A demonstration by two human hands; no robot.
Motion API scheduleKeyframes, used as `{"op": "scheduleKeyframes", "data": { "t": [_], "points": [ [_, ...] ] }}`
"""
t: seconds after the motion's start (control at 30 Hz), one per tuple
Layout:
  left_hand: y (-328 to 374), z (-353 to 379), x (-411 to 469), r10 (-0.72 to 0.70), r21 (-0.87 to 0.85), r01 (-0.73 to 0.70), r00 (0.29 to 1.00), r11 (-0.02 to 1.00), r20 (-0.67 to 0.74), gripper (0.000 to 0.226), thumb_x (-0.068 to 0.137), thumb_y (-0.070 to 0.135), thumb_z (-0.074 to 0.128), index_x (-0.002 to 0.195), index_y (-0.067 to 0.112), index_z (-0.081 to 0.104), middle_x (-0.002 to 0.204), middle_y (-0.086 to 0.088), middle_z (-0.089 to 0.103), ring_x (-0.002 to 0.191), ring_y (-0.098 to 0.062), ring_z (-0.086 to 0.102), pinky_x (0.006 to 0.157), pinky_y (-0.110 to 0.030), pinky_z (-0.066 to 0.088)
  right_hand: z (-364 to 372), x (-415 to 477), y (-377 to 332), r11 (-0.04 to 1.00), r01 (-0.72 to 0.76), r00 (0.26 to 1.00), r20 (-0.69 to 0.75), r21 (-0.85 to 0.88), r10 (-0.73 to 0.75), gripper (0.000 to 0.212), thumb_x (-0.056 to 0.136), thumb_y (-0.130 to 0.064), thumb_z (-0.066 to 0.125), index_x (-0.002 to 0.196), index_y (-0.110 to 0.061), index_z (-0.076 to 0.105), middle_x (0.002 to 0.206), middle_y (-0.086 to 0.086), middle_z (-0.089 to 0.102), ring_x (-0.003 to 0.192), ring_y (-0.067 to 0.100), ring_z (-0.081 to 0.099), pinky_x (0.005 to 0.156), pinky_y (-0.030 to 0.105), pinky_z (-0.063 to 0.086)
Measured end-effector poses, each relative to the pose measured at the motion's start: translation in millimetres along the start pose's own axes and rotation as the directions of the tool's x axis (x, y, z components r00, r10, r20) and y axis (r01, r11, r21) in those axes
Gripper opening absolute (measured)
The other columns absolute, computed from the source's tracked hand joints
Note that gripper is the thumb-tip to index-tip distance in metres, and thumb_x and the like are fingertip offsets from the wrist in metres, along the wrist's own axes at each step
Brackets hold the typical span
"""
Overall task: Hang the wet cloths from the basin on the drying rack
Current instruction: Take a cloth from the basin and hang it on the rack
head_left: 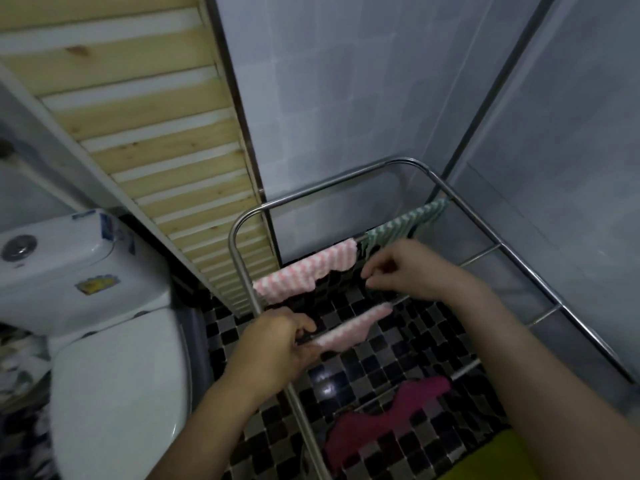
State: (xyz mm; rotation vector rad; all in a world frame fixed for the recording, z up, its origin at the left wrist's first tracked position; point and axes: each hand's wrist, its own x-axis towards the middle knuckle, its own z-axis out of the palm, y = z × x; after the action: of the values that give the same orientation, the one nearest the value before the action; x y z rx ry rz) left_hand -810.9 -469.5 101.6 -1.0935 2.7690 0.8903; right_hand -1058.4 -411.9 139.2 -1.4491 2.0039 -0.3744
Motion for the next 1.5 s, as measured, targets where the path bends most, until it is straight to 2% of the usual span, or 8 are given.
{"op": "scheduleKeyframes", "data": {
  "t": [0.13,0.37,0.47,0.6,0.83,0.97,1.27,1.5],
  "points": [
    [-5,6,-28,0.036,0.032,-0.035,0.999,0.999,-0.041,0.015,0.087,0.031,0.064,0.101,0.031,0.070,0.096,0.007,0.061,0.097,-0.012,0.053,0.070,-0.019,0.033,42,-29,-28,0.993,0.035,0.991,0.135,-0.116,-0.019,0.017,0.086,-0.021,0.070,0.102,-0.021,0.075,0.092,-0.005,0.070,0.084,0.008,0.063,0.078,0.026,0.052],
    [-5,19,-47,0.017,0.021,-0.013,0.978,1.000,-0.207,0.017,0.093,0.023,0.056,0.106,0.023,0.067,0.103,0.003,0.065,0.096,-0.015,0.059,0.077,-0.025,0.044,77,-43,-40,0.961,-0.021,0.997,-0.071,-0.274,0.001,0.016,0.090,-0.013,0.060,0.080,-0.013,0.073,0.081,0.004,0.053,0.076,0.021,0.057,0.067,0.025,0.039],
    [-5,20,-54,0.035,0.000,-0.036,0.970,0.999,-0.240,0.024,0.093,0.023,0.056,0.116,0.023,0.063,0.110,0.002,0.065,0.103,-0.018,0.059,0.080,-0.028,0.047,85,-53,-47,0.941,-0.049,0.991,-0.132,-0.335,0.005,0.019,0.091,-0.014,0.055,0.100,-0.014,0.071,0.094,0.008,0.052,0.087,0.029,0.058,0.070,0.029,0.042],
    [-8,13,-80,0.028,-0.151,-0.086,0.936,0.985,-0.351,0.032,0.093,0.023,0.058,0.124,0.019,0.062,0.116,0.000,0.065,0.104,-0.017,0.059,0.088,-0.033,0.049,89,-78,-71,0.963,-0.103,0.969,-0.242,-0.251,0.041,0.032,0.094,-0.020,0.053,0.124,-0.014,0.063,0.119,0.006,0.059,0.103,0.027,0.060,0.086,0.036,0.050],
    [-9,-17,-175,-0.125,-0.426,-0.069,0.904,0.902,-0.409,0.018,0.093,0.021,0.060,0.104,0.022,0.074,0.095,0.009,0.072,0.087,-0.008,0.065,0.079,-0.026,0.053,102,-138,-134,0.989,0.018,0.921,-0.387,0.147,0.041,0.019,0.094,-0.018,0.058,0.105,-0.015,0.073,0.089,-0.006,0.070,0.084,0.014,0.067,0.081,0.037,0.057],
    [-12,-29,-222,-0.227,-0.545,-0.056,0.870,0.836,-0.438,0.015,0.093,0.019,0.061,0.096,0.027,0.074,0.073,0.015,0.068,0.071,0.002,0.063,0.064,-0.007,0.045,115,-163,-174,0.945,0.163,0.924,-0.379,0.283,-0.046,0.016,0.092,-0.017,0.061,0.086,-0.026,0.072,0.078,-0.010,0.072,0.076,0.009,0.069,0.077,0.035,0.058],
    [-29,-20,-325,-0.491,-0.810,-0.029,0.783,0.586,-0.383,0.025,0.097,0.014,0.051,0.080,0.015,0.068,0.045,0.008,0.048,0.044,-0.004,0.042,0.048,-0.018,0.036,162,-213,-242,0.676,0.200,0.980,-0.155,0.709,-0.127,0.018,0.094,-0.012,0.057,0.098,-0.002,0.071,0.077,0.006,0.070,0.064,0.009,0.062,0.056,0.014,0.047],
    [-44,21,-443,-0.750,-0.859,0.060,0.521,0.508,-0.407,0.023,0.099,0.008,0.046,0.092,0.009,0.068,0.058,0.001,0.054,0.047,-0.002,0.046,0.050,-0.014,0.038,273,-242,-310,0.676,0.088,0.901,0.230,0.732,-0.367,0.016,0.096,-0.013,0.055,0.093,-0.015,0.070,0.078,0.002,0.069,0.063,0.008,0.059,0.054,0.014,0.046]
  ]
}}
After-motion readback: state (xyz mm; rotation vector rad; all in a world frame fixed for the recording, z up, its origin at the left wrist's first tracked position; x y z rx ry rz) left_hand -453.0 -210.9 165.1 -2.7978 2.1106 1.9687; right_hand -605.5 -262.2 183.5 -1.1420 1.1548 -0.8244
